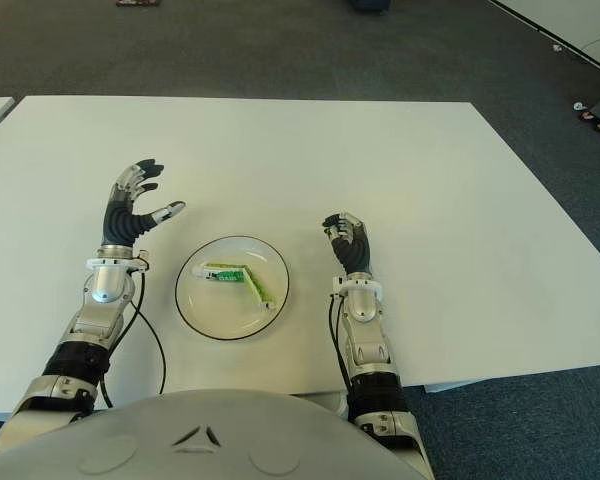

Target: Put the toothpaste on the table into the plate.

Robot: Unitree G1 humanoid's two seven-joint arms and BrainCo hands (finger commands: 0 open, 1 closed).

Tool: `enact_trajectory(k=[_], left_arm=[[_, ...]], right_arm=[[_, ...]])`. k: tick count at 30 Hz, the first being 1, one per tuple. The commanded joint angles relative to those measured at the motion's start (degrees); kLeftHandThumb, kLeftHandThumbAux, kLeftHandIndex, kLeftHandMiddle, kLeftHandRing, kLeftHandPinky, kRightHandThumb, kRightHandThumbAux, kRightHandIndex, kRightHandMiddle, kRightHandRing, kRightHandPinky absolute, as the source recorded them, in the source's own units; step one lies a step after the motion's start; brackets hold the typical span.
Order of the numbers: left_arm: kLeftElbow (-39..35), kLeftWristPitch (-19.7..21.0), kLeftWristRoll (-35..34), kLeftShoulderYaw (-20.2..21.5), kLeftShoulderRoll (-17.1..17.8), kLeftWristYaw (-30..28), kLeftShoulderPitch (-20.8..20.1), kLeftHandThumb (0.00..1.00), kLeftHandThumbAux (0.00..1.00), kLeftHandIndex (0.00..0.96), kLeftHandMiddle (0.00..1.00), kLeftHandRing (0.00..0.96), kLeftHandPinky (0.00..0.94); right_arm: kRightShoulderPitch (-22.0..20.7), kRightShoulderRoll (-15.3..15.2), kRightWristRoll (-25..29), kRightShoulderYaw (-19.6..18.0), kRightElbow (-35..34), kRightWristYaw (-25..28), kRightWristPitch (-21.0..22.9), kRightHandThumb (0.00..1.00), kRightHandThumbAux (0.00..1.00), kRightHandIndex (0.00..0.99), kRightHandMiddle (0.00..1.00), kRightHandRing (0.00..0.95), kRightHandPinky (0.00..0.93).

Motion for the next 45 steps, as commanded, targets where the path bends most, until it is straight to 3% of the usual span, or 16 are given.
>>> enact_trajectory(k=[1, 8, 12, 16, 22, 35, 45], left_arm=[[6.82, -2.54, -3.54, 1.85, -1.42, -2.86, -2.09, 0.000, 0.691, 0.175, 0.253, 0.252, 0.268], [15.62, -5.26, -8.58, 4.06, -2.62, -8.65, -3.24, 0.053, 0.658, 0.154, 0.250, 0.276, 0.332], [15.55, -2.87, -9.56, 4.69, -3.04, -10.48, -2.64, 0.072, 0.660, 0.159, 0.261, 0.297, 0.357], [13.75, -2.72, -8.67, 4.61, -3.50, -10.12, -0.06, 0.076, 0.655, 0.164, 0.266, 0.303, 0.347], [13.95, -1.97, -7.61, 4.63, -3.60, -9.21, 0.14, 0.063, 0.643, 0.164, 0.258, 0.286, 0.307], [14.93, -1.47, -5.89, 5.33, -4.82, -5.99, 0.27, 0.050, 0.657, 0.171, 0.259, 0.271, 0.295], [16.35, -3.32, -5.65, 5.78, -5.52, -5.55, 0.46, 0.036, 0.657, 0.173, 0.272, 0.273, 0.282]], right_arm=[[-1.22, 0.40, 0.23, -0.36, 1.81, -0.85, -1.17, 0.709, 0.735, 0.419, 0.454, 0.436, 0.444], [-2.03, 0.22, -0.32, -0.26, 3.61, -1.88, -2.88, 0.709, 0.736, 0.419, 0.441, 0.431, 0.464], [-2.52, 0.05, -0.26, -0.32, 4.38, -2.02, -3.31, 0.709, 0.736, 0.419, 0.429, 0.413, 0.433], [-2.82, -0.07, -0.24, -0.41, 4.96, -2.25, -3.77, 0.710, 0.736, 0.420, 0.417, 0.389, 0.389], [-3.03, -0.11, 0.19, -0.47, 5.59, -2.13, -5.09, 0.711, 0.737, 0.419, 0.401, 0.360, 0.356], [-3.38, -0.19, 0.49, -0.66, 6.60, -2.03, -7.05, 0.707, 0.736, 0.421, 0.354, 0.324, 0.378], [-3.23, 0.02, 0.36, -0.51, 6.43, -2.02, -6.86, 0.707, 0.737, 0.421, 0.386, 0.347, 0.374]])
